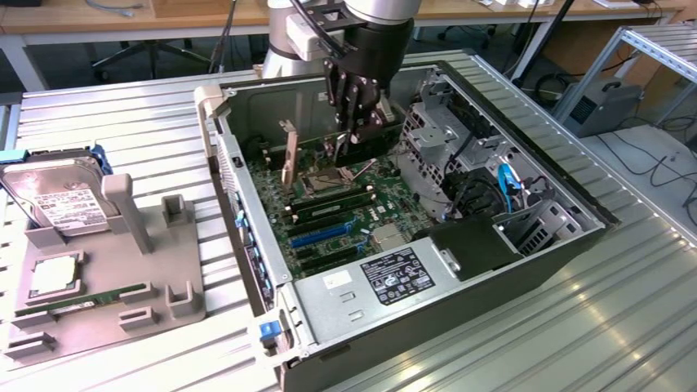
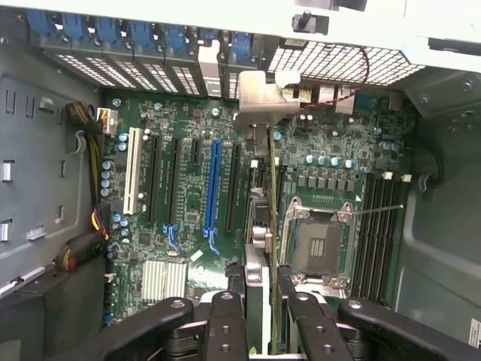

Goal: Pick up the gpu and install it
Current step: 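Insert the gpu into the slot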

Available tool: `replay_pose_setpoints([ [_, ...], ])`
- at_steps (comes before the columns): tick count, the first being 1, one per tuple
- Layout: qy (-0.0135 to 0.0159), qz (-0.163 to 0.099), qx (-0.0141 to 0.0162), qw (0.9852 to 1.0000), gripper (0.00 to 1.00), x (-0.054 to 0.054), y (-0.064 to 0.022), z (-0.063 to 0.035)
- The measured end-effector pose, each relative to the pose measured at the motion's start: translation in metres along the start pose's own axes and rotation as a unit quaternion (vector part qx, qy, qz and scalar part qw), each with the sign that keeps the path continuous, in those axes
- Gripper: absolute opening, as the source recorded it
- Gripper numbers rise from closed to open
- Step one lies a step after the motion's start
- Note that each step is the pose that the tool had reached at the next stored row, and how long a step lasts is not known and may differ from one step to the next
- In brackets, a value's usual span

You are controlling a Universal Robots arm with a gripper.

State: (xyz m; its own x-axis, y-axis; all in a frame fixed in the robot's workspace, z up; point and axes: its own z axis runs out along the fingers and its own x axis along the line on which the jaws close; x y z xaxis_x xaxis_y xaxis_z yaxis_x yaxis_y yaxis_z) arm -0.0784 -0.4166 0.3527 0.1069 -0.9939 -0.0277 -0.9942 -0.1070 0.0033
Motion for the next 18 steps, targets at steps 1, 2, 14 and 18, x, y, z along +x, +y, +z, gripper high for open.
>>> replay_pose_setpoints([
  [1,0.0,-0.001,-0.0001,1.0,0.27,0.0,0.0,0.0],
  [2,0.0,-0.003,-0.0001,1.0,0.27,0.0,0.0,0.0],
  [14,0.0001,-0.023,-0.0006,0.9997,0.27,0.0,0.0,0.0],
  [18,0.0,-0.029,-0.0008,0.9996,0.27,0.0,0.0,0.0001],
])
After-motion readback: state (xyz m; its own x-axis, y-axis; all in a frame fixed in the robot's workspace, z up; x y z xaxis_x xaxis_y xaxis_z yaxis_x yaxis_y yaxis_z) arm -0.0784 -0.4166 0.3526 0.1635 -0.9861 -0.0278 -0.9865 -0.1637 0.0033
